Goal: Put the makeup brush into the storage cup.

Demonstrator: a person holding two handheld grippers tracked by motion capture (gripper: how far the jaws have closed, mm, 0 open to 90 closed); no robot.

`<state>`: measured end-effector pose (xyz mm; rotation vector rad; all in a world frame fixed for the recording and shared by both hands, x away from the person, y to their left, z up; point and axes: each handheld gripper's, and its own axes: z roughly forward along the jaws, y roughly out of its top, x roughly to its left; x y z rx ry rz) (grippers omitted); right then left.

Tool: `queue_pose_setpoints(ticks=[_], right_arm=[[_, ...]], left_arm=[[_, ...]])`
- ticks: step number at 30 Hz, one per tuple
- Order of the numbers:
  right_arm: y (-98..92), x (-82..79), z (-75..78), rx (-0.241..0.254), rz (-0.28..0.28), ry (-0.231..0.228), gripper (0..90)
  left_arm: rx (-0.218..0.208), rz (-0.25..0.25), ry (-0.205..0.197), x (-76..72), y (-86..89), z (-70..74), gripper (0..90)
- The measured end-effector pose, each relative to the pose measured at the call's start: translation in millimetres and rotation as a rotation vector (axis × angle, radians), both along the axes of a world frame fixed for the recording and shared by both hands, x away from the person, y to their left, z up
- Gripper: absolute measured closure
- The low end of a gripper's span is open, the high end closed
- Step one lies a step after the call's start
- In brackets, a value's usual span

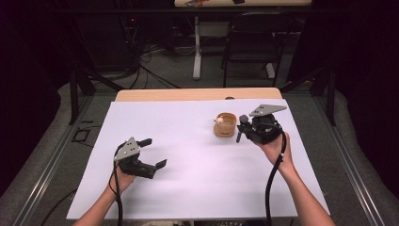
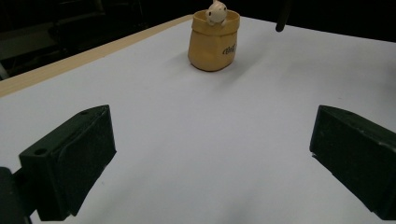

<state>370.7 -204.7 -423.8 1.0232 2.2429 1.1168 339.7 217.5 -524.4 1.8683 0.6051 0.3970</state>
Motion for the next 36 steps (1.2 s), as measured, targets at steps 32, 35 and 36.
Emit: queue_pose_setpoints(ticks=[32,35,36], right_arm=[[26.7,38.6,45.6,-0.025,-0.004,-0.037,77.1],[27.4,41.0,46.2,-0.027,-0.007,-0.035,77.1],[27.3,42.0,46.5,-0.027,-0.007,-0.036,77.1]], left_arm=[[-0.013,-0.015,-0.002,0.1,1.5,1.4,0.3],[-0.011,-0.018,-0.004,0.0,1.5,1.4,0.3],[-0.012,-0.018,-0.002,0.1,1.6,1.3,0.3]])
